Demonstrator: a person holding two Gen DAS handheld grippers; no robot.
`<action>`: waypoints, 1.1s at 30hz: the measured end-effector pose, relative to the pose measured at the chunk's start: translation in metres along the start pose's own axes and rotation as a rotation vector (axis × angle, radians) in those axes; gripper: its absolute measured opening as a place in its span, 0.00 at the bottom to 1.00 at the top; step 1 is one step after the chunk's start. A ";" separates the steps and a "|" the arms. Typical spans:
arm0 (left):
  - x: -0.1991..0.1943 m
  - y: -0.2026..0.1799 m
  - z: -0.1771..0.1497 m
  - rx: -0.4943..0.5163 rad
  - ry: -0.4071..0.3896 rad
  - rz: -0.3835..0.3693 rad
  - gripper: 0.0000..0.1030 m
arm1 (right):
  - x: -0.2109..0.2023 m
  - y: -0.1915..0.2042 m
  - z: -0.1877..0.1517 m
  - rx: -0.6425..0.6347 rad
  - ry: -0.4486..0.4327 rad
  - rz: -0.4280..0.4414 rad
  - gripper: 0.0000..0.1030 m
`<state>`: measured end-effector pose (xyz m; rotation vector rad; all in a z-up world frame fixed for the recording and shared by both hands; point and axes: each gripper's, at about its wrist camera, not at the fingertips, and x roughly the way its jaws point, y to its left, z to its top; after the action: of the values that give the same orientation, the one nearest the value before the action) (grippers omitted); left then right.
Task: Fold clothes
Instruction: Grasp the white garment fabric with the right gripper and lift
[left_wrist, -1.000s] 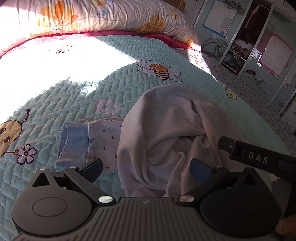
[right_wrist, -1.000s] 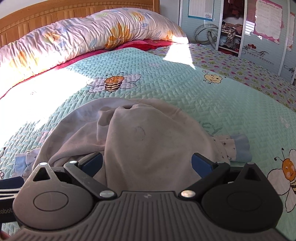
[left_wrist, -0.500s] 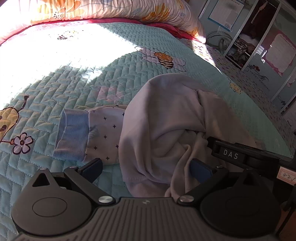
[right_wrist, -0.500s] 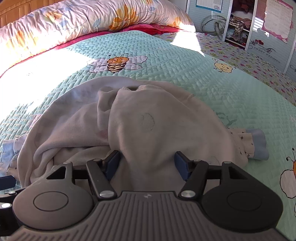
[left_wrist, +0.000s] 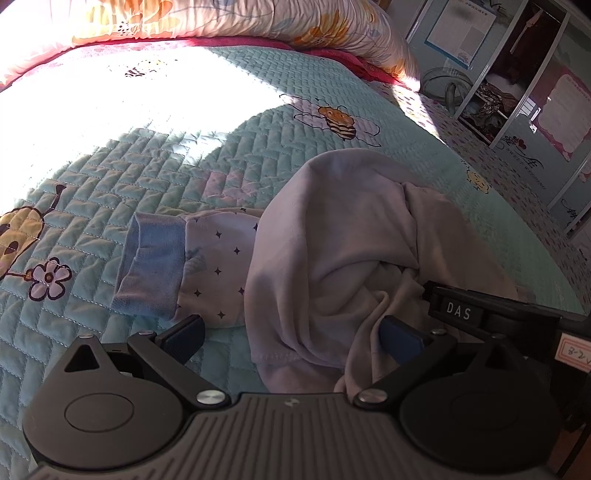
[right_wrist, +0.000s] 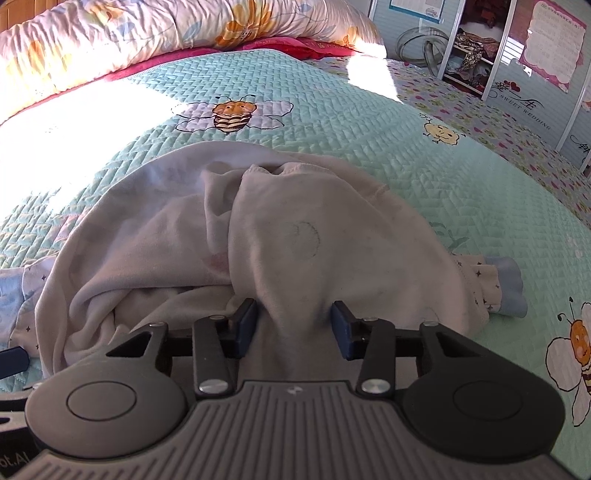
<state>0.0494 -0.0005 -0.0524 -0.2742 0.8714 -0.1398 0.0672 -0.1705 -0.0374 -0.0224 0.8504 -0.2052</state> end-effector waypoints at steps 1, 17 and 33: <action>0.000 -0.001 0.000 0.000 -0.001 0.002 1.00 | 0.000 0.000 0.000 0.001 0.003 0.004 0.34; 0.002 -0.001 -0.001 0.014 -0.006 0.014 1.00 | -0.002 0.002 0.001 -0.019 0.005 0.006 0.20; -0.007 0.013 0.004 -0.077 -0.038 0.004 1.00 | -0.030 -0.011 0.000 0.043 -0.100 0.049 0.06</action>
<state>0.0484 0.0140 -0.0487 -0.3461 0.8408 -0.0970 0.0458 -0.1757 -0.0137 0.0279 0.7456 -0.1748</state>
